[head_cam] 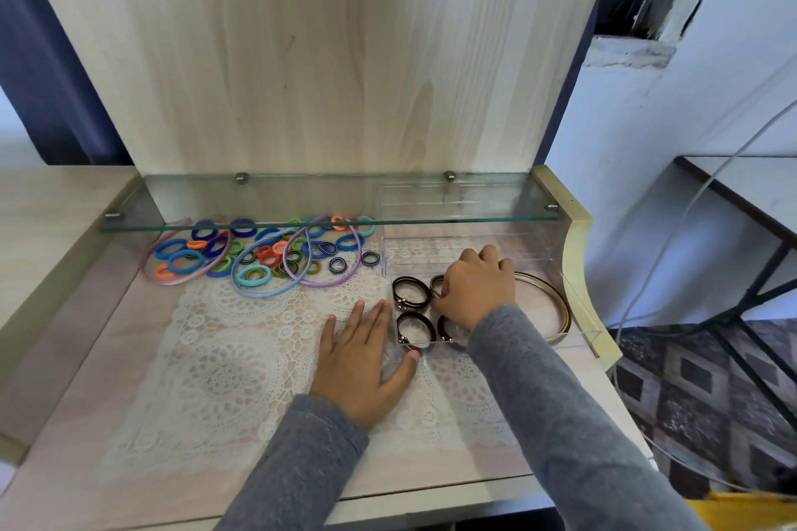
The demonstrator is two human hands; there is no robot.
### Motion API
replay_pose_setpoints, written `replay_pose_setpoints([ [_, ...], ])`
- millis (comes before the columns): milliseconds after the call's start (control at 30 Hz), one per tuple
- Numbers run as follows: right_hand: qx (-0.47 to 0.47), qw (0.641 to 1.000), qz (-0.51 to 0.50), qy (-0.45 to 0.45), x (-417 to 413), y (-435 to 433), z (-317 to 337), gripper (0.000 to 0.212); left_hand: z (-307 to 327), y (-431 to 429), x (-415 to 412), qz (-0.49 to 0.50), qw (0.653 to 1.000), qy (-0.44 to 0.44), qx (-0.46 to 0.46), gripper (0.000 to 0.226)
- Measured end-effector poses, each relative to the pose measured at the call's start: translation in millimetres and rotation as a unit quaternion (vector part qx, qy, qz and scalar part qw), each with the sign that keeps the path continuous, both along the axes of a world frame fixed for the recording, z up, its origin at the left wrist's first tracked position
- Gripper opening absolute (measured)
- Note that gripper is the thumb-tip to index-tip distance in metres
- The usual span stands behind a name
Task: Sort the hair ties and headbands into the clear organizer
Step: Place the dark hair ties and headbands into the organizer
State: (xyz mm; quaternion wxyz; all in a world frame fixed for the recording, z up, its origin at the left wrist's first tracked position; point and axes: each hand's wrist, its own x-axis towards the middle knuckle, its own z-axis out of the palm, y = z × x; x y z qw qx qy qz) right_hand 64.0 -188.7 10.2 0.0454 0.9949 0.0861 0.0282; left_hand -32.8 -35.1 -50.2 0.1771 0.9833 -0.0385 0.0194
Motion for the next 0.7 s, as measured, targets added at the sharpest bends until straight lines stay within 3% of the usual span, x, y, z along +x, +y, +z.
replay_pose_setpoints([
  [533, 0.023, 1.0, -0.018, -0.003, -2, -2, 0, 0.031, -2, 0, 0, 0.0, 1.0, -0.001, 0.004, 0.091],
  [700, 0.126, 0.99, -0.045, -0.031, -11, -18, 0, 0.033, -3, 1, 1, -0.001, 1.0, -0.001, 0.005, 0.09],
])
